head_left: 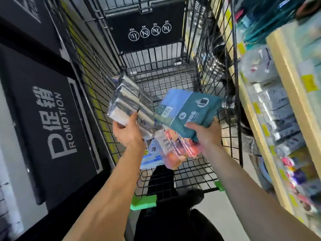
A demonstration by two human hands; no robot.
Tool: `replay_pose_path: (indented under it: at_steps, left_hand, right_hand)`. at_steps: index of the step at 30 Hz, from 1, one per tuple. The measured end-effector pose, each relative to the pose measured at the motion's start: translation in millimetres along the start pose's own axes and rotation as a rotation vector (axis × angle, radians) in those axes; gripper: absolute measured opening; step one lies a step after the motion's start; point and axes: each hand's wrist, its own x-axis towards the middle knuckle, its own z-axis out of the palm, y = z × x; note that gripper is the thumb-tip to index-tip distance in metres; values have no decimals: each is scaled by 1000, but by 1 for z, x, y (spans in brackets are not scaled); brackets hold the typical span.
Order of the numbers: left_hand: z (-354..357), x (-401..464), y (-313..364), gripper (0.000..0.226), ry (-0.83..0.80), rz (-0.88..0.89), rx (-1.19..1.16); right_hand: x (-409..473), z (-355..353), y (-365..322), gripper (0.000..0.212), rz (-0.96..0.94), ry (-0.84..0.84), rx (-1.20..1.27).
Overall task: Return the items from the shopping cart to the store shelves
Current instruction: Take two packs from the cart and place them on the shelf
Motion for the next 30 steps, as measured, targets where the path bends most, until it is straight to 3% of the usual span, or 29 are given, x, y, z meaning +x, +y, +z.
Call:
replay_pose_path:
  at_steps: [4, 8, 11, 14, 17, 24, 27, 30]
  left_hand:
    - [-6, -21, 16, 57, -38, 104, 109]
    - [-18, -44, 25, 46, -96, 338, 335]
    - [-33, -77, 33, 44, -176, 546, 481]
    - [-40, -104, 49, 45, -246, 699, 582]
    - [-34, -131, 76, 46, -349, 803, 676]
    - [-25, -222, 141, 70, -648, 966, 608]
    - [-32, -287, 165, 60, -812, 984, 525]
    - [-35, -342, 179, 37, -1031, 937, 460]
  right_hand:
    - [-36, -32, 1, 33, -197, -43, 1]
    - [-62, -70, 10, 35, -269, -75, 110]
    - [-89, -110, 23, 48, -301, -66, 278]
    - [-119, -155, 35, 31, -414, -62, 396]
    - [-147, -197, 42, 45, -481, -91, 544]
    - [-197, -291, 48, 31, -711, 39, 562]
    - [-215, -331, 63, 29, -769, 95, 645]
    - [-229, -358, 81, 33, -816, 97, 724]
